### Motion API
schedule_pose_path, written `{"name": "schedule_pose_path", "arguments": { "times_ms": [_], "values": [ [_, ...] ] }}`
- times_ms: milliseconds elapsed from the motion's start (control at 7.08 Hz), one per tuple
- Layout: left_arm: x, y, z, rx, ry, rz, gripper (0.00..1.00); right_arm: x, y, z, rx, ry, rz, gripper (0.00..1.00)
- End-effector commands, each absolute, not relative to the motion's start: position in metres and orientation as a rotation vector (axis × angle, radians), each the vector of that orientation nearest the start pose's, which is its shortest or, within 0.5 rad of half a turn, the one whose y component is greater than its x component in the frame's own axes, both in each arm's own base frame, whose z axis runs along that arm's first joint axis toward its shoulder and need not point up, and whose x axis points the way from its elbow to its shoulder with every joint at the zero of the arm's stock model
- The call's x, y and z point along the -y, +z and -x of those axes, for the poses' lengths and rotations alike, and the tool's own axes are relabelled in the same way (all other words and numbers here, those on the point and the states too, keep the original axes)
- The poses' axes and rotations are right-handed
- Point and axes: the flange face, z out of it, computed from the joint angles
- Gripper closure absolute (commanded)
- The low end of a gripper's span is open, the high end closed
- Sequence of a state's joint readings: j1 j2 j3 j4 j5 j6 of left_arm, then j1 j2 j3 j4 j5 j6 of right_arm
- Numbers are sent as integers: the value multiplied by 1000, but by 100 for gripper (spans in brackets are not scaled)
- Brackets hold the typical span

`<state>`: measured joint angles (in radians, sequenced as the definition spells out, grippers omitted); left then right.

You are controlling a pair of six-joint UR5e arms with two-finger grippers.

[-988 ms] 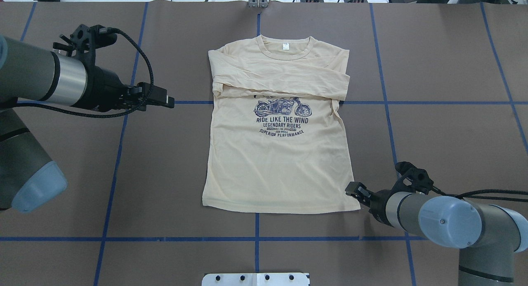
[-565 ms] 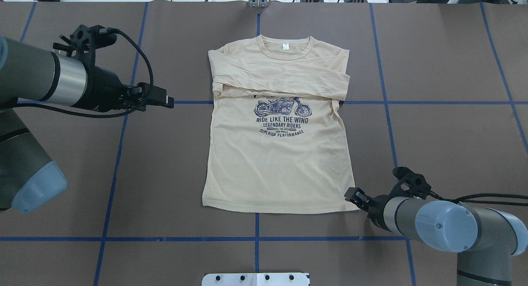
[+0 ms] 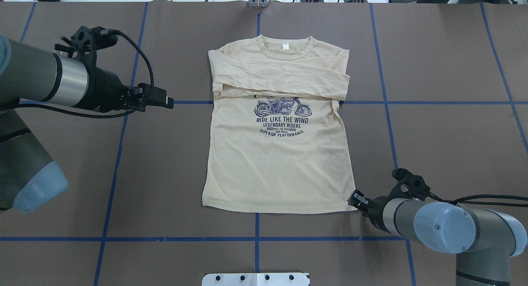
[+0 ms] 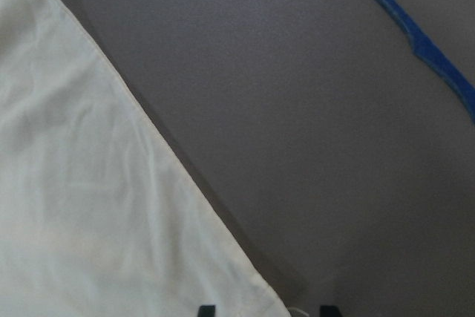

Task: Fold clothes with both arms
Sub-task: 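Release the sleeve and move both grippers toward the shirt hem nearest the robot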

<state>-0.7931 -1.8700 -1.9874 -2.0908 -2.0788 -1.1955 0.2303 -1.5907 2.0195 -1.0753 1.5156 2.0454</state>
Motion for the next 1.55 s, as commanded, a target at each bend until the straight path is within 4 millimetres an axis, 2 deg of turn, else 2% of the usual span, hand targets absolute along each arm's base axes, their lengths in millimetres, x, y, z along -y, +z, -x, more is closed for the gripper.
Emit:
{"name": "schedule_pose_path", "arguments": {
  "times_ms": [0,282,424,706,988,1130,1412],
  "values": [
    [444,248,-316,-1235,-58,-309,14,247,404,442,945,680,63,66],
    [443,248,-316,-1235,-57,-308,14,248,405,442,943,682,62,94],
    [444,248,-317,-1234,-59,-306,14,248,404,440,943,683,61,100],
    [445,251,-320,-1231,-67,-294,14,247,403,439,945,681,62,100],
    [446,253,-326,-1246,-223,-194,14,244,395,431,959,670,87,100],
    [433,254,-344,-1251,-319,-111,14,243,394,427,960,665,98,100],
    [384,269,-415,-1141,-433,-68,14,241,396,423,954,663,105,100]
  ]
}}
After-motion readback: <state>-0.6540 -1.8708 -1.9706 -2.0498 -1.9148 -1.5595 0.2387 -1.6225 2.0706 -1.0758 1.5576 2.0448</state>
